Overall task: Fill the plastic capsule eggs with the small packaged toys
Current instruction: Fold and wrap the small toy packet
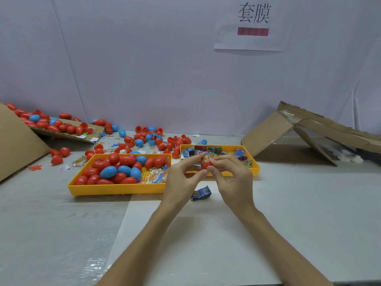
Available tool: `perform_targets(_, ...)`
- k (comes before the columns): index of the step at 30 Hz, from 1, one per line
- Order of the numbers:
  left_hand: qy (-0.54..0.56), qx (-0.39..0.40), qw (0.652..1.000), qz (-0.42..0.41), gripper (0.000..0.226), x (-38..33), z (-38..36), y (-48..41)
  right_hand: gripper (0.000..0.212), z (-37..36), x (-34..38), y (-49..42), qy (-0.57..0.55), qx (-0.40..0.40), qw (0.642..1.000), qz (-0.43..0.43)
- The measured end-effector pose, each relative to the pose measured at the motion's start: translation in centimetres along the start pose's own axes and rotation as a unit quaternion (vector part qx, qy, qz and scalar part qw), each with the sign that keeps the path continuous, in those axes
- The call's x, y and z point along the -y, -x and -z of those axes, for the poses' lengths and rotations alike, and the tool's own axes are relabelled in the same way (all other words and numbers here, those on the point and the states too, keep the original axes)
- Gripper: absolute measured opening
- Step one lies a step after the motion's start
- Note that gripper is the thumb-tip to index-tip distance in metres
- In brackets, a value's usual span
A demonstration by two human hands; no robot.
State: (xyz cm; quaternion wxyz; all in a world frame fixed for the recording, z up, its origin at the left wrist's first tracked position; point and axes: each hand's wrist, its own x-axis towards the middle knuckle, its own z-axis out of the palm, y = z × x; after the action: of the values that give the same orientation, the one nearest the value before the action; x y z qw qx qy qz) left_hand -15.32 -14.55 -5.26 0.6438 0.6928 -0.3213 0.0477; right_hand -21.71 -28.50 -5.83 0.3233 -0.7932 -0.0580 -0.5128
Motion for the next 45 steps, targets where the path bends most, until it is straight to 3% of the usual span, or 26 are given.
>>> perform_targets(11, -0.01, -0.007, 1.0, 0.01, 0.043, 0.0, -0.3, 0.0, 0.02, -0.1, 0.1, 0.1, -0.065, 0.024, 0.996, -0.054)
perform_targets(19, -0.008, 0.016, 0.999, 0.033, 0.044, -0.1, -0.3, 0.0, 0.02, -0.1, -0.2, 0.0, -0.18, 0.036, 0.961, -0.208)
perform_targets(22, -0.002, 0.008, 0.999, 0.046, 0.036, -0.1, -0.2, -0.1, 0.019, 0.0, -0.3, -0.1, -0.21, 0.055, 0.949, -0.229)
perform_targets(31, 0.157, 0.022, 0.978, 0.135, 0.03, -0.4, 0.2, -0.2, 0.033, 0.1, -0.3, -0.2, -0.244, 0.084, 0.938, -0.231)
perform_targets(36, 0.249, 0.05, 0.951, 0.175, 0.023, -0.6, 0.5, -0.1, 0.024, 0.3, -0.4, -0.3, -0.253, 0.099, 0.936, -0.224)
perform_targets(45, 0.298, 0.035, 0.929, 0.215, 0.031, -0.8, 0.7, -0.2, 0.023, 0.5, -0.3, -0.5, -0.292, 0.092, 0.913, -0.268)
